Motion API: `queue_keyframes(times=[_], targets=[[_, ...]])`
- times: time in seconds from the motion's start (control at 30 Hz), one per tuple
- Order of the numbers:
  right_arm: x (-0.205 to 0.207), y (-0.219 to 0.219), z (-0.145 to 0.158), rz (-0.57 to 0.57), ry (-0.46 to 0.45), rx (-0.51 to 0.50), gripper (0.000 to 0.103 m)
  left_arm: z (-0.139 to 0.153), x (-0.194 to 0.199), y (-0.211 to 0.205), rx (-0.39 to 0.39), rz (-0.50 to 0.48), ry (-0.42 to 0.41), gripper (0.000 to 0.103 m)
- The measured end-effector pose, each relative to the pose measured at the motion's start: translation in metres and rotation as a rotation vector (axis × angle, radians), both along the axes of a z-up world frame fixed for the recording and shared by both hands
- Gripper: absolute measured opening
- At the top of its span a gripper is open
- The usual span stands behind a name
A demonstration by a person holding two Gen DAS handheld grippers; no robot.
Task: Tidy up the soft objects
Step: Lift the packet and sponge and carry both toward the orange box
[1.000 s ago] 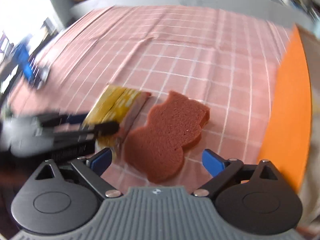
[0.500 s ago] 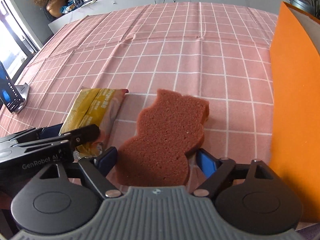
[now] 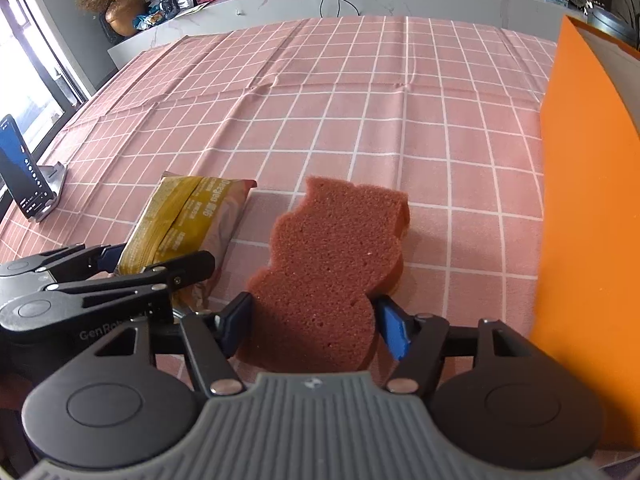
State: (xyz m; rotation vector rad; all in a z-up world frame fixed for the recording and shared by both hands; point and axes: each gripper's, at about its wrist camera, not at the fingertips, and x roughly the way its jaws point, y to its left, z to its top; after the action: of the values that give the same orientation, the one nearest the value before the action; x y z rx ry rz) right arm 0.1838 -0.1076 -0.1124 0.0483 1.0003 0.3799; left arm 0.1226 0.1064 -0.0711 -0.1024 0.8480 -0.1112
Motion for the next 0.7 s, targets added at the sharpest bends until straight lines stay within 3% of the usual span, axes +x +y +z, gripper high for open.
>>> queue_keyframes(times=[0.4, 0.7], targets=[[-0.024, -0.021, 0.037, -0.001, -0.132, 0.007, 0.066, 0.034, -0.017, -0.006, -0.051, 0.03, -0.084, 0.059], [-0.056, -0.054, 0.084, -0.011, -0.291, 0.037, 0.066, 0.073, -0.033, -0.03, -0.092, -0.018, -0.169, 0.059]])
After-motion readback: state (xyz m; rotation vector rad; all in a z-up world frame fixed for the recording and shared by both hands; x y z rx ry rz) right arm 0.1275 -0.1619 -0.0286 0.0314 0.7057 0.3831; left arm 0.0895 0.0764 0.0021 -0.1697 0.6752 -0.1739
